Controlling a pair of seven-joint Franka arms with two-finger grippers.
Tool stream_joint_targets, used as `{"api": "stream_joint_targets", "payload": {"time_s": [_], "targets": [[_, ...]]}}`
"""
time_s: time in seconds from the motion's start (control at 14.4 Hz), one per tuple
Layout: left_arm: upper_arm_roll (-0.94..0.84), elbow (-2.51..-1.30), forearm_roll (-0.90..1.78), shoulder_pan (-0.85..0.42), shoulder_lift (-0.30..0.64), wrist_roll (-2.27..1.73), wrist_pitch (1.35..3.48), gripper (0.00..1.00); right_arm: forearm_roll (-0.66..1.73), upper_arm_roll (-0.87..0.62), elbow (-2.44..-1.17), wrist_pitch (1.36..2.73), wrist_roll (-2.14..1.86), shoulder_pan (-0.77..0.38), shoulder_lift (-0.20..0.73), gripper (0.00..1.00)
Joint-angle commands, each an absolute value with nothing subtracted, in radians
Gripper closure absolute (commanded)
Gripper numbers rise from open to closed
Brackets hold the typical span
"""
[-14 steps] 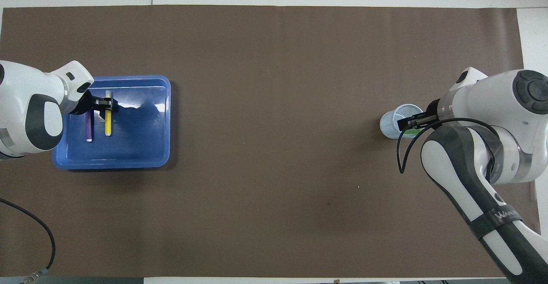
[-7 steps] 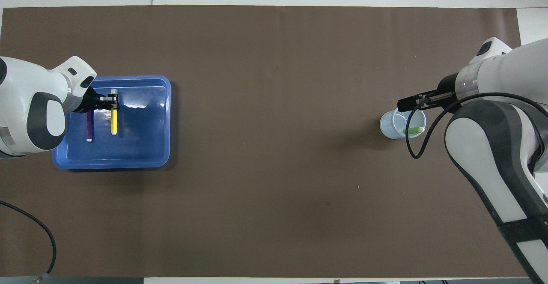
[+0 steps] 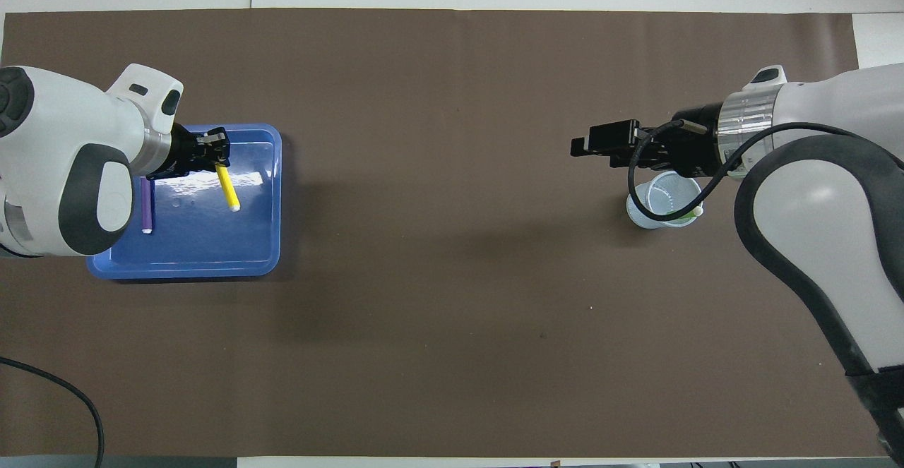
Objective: Transfer and insert pens with both arms
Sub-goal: 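Lift the yellow pen with the left gripper toward the right gripper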
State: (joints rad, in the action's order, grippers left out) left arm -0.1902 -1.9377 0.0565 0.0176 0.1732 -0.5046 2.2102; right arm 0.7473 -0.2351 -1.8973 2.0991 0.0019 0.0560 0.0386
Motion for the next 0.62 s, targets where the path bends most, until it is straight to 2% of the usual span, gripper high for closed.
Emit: {"api": "stream_joint_targets", "payload": {"time_s": [0.0,0.21,0.35,0.42,0.55], "targets": [[-0.181,-1.902,0.052,-0.049,0.17,-0.78,2.192,1.0,0.865,-0.238,-1.897,2.202,0.119,-0.014,0.046,0.17],[-0.181,-1.856,0.113,-0.129,0.17,-1.13,2.192,1.0,0.943,-0.239,-1.916,2.35,0.225,-0.093,0.048,0.16],[-0.181,-1.832,0.129,-0.167,0.169,-1.317,2.2,1.0,1.018,-0.238,-1.945,2.391,0.229,-0.11,0.041,0.13],[-0.181,-1.81,0.155,-0.187,0.17,-1.4,2.201,1.0,1.06,-0.238,-1.962,2.405,0.213,-0.112,0.035,0.08],[-0.181,-1.799,0.19,-0.233,0.169,-1.514,2.203,1.0,1.145,-0.239,-1.971,2.439,0.129,-0.114,0.035,0.07]]}}
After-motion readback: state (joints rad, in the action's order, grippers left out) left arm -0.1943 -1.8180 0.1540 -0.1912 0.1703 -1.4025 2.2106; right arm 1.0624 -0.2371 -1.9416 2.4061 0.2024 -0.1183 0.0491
